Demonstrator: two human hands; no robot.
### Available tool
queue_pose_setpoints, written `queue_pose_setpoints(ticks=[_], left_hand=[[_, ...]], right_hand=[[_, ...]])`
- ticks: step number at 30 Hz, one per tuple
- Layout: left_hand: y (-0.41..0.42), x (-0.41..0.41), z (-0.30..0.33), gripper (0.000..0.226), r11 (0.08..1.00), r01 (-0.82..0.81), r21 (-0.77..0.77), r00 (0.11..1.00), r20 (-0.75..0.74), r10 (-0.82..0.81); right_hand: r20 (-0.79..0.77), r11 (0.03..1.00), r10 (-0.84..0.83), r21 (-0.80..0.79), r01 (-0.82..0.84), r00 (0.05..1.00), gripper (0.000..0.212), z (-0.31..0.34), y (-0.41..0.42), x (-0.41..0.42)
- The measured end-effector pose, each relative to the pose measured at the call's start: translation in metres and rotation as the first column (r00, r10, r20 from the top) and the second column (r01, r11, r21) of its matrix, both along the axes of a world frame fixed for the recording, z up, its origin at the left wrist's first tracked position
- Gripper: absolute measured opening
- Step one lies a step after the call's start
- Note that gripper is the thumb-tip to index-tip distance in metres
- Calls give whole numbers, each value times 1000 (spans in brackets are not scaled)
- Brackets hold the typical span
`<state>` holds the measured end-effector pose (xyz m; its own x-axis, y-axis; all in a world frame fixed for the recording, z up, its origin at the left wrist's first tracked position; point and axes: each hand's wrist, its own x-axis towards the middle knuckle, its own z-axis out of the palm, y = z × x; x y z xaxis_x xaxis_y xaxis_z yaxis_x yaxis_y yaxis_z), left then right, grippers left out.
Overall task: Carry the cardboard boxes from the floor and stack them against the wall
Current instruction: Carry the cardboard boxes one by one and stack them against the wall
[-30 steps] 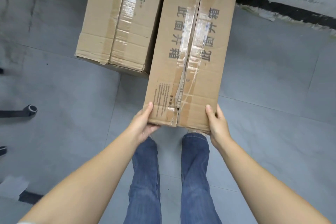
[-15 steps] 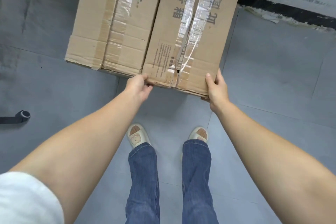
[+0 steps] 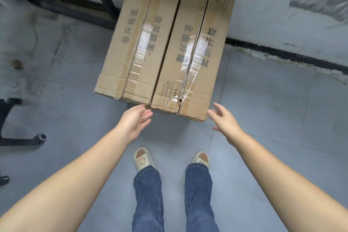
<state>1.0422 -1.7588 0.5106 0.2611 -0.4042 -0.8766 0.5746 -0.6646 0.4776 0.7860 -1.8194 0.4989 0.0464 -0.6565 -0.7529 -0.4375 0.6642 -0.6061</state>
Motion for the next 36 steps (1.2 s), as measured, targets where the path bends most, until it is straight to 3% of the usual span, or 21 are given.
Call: queue_pose_setpoints(ticks=[3,7,13,19,26,31,36], left_hand=[[23,1,63,33,990,127,-62,991,52,-124],[67,-10,164,25,925,335,-181,921,272,-281],[129,-33,251,28,839,414,-354,834,517,-193],[150,-46,274,30,802,387,-456,821,566,-75],[134,-5,286,29,597,644,-478,722,639,-266],[135,50,296,34,439,764,-473,636,669,-385],[152,69,298,30,333,814,-476,581,670,-462]], right_hand=[[-9,982,160,-103,-160,987,49,63,14,-17],[32,944,227,-252,-212,973,40,164,49,-51],[121,929,38,-371,10,992,34,239,120,-87],[218,880,-191,-395,266,957,36,265,156,-80],[277,723,-356,-524,451,892,35,291,198,-44],[342,539,-562,-540,647,753,34,292,266,3],[283,433,-700,-562,705,655,36,294,346,32]])
